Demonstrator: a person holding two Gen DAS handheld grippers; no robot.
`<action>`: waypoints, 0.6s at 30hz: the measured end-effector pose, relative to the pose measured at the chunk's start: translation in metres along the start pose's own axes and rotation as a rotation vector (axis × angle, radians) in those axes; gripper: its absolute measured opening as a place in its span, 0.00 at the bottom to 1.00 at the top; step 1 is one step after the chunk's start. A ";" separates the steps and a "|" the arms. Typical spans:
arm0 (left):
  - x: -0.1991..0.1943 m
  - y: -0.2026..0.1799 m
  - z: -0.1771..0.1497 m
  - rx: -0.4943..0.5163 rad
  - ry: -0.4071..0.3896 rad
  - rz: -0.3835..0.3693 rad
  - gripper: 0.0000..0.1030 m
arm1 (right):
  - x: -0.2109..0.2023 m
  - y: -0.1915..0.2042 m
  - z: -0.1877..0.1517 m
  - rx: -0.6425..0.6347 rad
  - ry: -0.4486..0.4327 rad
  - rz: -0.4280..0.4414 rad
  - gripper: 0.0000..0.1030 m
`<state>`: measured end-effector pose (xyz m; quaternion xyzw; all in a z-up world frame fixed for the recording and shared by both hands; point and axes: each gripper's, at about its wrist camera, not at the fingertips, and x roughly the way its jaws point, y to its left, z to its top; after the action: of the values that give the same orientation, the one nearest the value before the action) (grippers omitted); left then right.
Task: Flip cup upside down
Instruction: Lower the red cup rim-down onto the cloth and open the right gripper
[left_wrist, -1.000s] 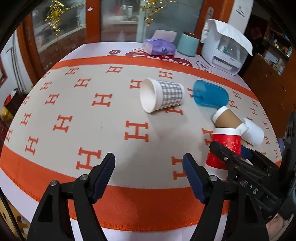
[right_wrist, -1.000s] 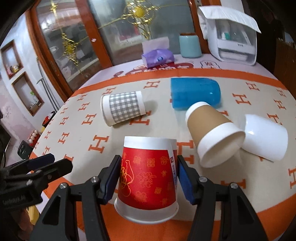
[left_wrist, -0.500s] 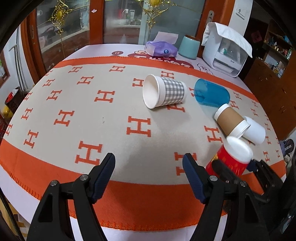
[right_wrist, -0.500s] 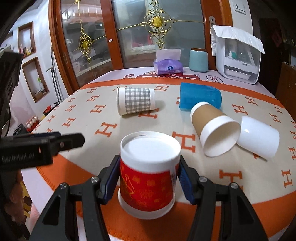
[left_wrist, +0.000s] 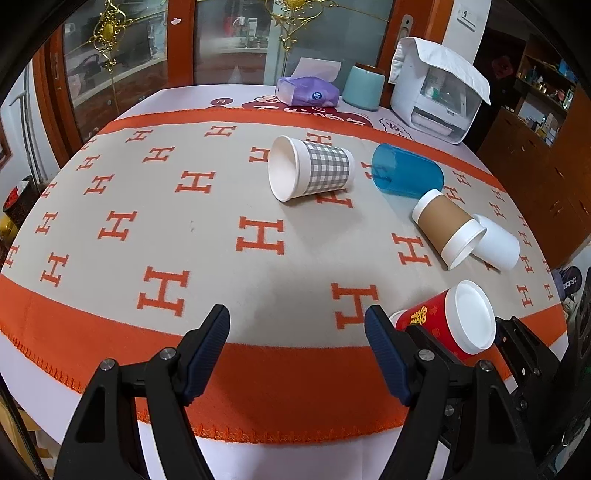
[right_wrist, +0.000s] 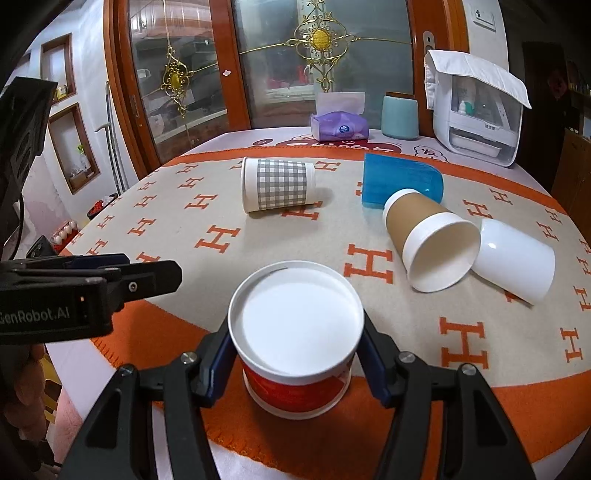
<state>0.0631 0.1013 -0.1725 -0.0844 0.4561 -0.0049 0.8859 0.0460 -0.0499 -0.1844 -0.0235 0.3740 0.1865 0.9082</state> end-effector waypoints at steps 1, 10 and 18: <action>0.000 0.000 0.000 -0.001 0.001 0.002 0.77 | 0.000 0.000 0.000 0.001 0.001 0.006 0.59; -0.001 0.003 0.001 -0.021 -0.007 -0.001 0.91 | -0.005 -0.011 0.001 0.087 0.014 0.094 0.69; -0.006 0.009 0.002 -0.055 -0.013 0.009 0.97 | -0.024 -0.012 0.003 0.089 -0.022 0.123 0.70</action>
<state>0.0608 0.1108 -0.1679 -0.1065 0.4508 0.0123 0.8862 0.0367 -0.0678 -0.1666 0.0418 0.3725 0.2253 0.8993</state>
